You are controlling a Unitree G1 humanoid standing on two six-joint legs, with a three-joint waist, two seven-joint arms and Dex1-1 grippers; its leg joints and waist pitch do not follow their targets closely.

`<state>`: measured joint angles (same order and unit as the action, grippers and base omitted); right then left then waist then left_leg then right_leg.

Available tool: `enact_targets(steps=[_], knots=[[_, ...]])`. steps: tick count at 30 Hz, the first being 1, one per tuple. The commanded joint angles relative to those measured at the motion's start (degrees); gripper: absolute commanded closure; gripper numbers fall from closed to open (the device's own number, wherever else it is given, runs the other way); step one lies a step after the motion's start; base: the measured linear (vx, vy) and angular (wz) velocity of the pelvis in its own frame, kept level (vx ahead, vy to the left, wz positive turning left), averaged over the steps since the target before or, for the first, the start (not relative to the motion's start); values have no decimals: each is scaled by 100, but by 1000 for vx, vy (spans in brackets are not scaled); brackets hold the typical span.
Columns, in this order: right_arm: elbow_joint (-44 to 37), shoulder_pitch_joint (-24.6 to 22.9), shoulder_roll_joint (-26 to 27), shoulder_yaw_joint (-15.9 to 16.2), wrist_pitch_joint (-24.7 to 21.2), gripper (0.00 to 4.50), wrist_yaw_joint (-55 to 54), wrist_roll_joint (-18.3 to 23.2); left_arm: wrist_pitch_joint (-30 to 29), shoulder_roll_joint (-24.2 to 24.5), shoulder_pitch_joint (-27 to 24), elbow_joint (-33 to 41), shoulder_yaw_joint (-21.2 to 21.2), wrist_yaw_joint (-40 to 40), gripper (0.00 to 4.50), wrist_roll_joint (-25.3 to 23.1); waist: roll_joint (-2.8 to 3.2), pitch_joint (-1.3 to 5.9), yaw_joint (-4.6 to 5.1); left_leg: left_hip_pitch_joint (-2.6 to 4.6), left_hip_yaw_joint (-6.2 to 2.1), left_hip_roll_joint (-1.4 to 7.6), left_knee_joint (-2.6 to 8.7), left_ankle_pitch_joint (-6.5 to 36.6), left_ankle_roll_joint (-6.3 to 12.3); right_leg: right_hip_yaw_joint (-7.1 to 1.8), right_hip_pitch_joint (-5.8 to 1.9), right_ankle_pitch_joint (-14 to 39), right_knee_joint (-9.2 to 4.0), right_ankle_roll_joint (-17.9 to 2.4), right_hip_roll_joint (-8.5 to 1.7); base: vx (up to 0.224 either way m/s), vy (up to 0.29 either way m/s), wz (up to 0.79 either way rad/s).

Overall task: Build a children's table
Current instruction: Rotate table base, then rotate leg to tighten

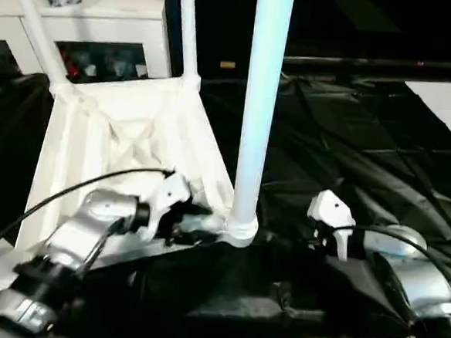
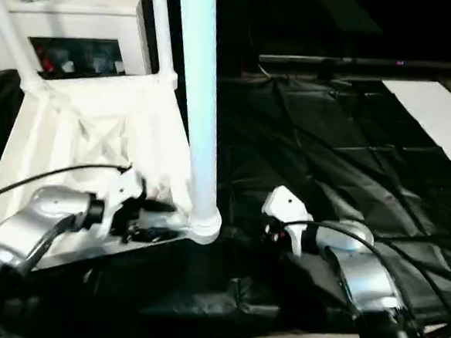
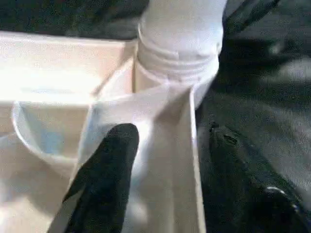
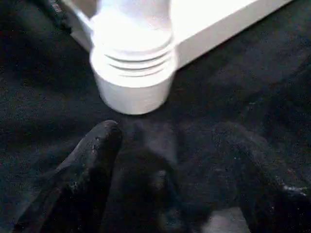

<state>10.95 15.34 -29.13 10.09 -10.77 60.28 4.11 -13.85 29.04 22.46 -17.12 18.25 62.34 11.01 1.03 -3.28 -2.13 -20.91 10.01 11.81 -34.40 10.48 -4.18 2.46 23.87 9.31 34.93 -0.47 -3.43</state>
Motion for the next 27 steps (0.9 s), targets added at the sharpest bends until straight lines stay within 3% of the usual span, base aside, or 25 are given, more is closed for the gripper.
enact_targets(steps=[1, 5, 13, 15, 17, 20, 25, 27], knots=[[-241, -7, -86, 55, -132, 105, 60, 77, -129, 111, -42, 49, 32, 48, 215, -86, -27, 332, -18, 63, -30, 73, 422, 1873, 89, -178, -243, 2659, -556, -832, -301, 0, 0, 0], [-391, -13, -163, 76, -310, 105, 94, 64, -741, 253, -178, 483, 29, 165, 241, 76, -49, 325, -23, 63, -40, 80, 425, 1851, 67, -189, -232, 2832, -555, -771, -323, 0, 0, 0], [-455, 58, -145, 114, -493, 105, 45, 75, -1279, 337, -208, 701, 149, -4, 302, -104, -59, 328, -20, 47, -38, 64, 414, 1741, 84, -183, -231, 2901, -572, -667, -318, 0, 0, 0], [-473, 82, -134, 118, -561, 69, 10, 93, -1441, 289, -217, 788, 103, -79, 330, -68, -62, 331, -23, 47, -35, 60, 410, 1711, 94, -181, -231, 2883, -570, -671, -315, 0, 0, 0], [-499, 103, -38, 64, -646, 69, -34, 206, -1492, 253, -218, 836, 85, -110, 341, -60, -69, 331, -20, 41, -33, 54, 406, 1698, 105, -177, -232, 2884, -573, -665, -314, 0, 0, 0], [-641, 123, 41, 53, -844, 27, 67, 400, -1479, 218, -206, 859, 76, -112, 369, -53, -72, 334, -26, 43, -39, 58, 409, 1692, 121, -176, -232, 2907, -575, -638, -314, 0, 0, 0], [-625, 230, 325, 103, -711, 5, -152, 360, -1445, 172, -242, 935, 82, -104, 404, -40, -58, 336, -24, 57, -41, 64, 413, 1726, 62, -179, -206, 2956, -582, -615, -324, 0, 0, 0], [-267, 437, 550, 220, -413, 0, -661, -32, -1449, 132, -248, 952, 70, -136, 424, -24, -47, 339, -20, 51, -41, 61, 422, 1698, 11, -176, -208, 2844, -567, -663, -322, 0, 0, 0]])
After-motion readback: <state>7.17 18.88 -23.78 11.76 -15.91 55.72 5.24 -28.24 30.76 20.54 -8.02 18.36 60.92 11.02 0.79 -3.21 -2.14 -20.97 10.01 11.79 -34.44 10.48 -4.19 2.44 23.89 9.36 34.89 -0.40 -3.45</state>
